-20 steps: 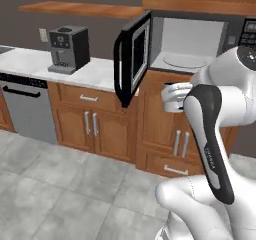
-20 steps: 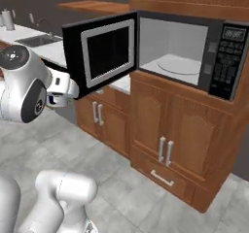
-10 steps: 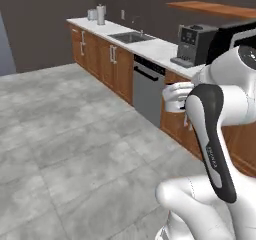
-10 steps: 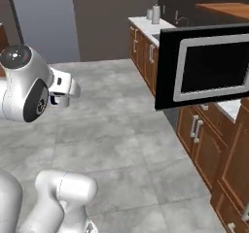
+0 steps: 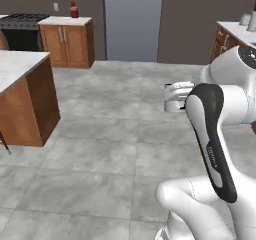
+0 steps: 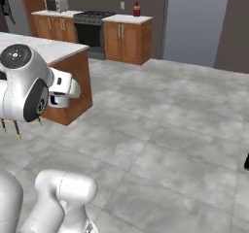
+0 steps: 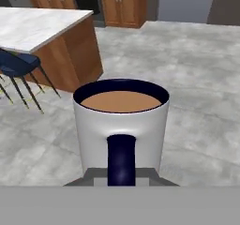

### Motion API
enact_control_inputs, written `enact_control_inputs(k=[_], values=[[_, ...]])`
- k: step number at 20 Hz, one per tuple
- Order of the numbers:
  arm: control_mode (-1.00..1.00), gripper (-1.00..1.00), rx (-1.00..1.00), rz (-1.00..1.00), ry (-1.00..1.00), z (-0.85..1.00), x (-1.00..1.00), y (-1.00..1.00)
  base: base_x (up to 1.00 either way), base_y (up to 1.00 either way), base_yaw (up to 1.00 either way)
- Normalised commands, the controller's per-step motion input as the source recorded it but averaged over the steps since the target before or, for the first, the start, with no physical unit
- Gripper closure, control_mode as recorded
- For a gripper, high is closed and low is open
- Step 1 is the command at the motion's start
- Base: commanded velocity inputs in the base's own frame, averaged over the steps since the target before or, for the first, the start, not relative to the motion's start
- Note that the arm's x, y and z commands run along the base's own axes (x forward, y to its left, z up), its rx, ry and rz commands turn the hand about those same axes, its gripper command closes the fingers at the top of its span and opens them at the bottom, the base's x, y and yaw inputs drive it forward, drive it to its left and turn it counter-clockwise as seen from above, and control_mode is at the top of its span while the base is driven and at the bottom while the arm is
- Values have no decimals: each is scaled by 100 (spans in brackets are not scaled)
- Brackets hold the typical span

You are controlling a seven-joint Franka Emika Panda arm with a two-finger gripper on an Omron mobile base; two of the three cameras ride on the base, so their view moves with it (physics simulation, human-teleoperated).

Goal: Pick the cup of tea, navigate to the dining table, and place it on the saucer.

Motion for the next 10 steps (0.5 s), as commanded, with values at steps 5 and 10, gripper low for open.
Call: enact_control_inputs(k=[5, 10], values=[[100, 100, 0, 0, 0, 0, 0, 0, 13, 0, 99], [100, 100, 0, 0, 0, 0, 0, 0, 96, 29, 50]])
